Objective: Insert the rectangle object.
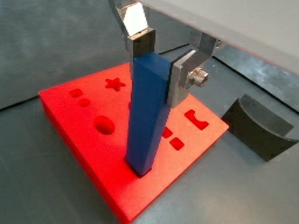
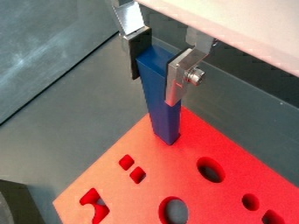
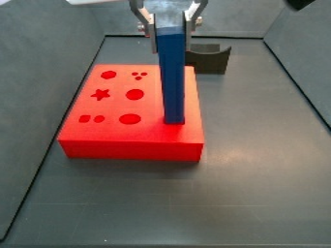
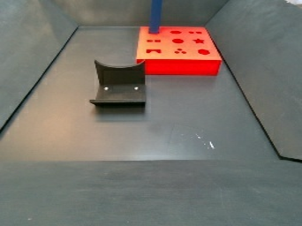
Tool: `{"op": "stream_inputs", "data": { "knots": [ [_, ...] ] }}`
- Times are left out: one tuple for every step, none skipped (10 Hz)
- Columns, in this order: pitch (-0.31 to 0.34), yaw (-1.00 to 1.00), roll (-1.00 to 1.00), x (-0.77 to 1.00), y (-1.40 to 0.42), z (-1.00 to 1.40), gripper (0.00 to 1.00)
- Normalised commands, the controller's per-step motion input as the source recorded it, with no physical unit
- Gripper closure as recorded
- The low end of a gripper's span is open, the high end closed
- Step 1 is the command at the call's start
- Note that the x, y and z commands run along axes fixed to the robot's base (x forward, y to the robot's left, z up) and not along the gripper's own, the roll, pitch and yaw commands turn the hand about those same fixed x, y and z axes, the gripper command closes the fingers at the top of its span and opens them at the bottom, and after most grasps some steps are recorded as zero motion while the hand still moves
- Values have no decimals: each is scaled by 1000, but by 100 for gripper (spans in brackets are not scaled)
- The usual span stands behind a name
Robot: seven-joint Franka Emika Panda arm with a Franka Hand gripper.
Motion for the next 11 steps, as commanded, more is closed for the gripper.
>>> {"op": "stream_inputs", "data": {
  "knots": [
    [0,-80,0,9,11,0,100],
    [0,-29,0,0,0,0,100],
    [-10,-17,-24,0,-77,-171,100],
    [29,-51,-30,94,-106,-463,100],
    [119,-49,0,211,-131,-557,100],
    [169,-46,60,291,-186,-580,100],
    [230,-63,-11,309,-43,-731,100],
    [227,0,-43,346,-71,-729,100],
    [217,0,-24,403,-111,-774,100],
    [219,0,-4,420,-109,-797,100],
    [234,9,0,431,-91,-803,100]
  ]
}}
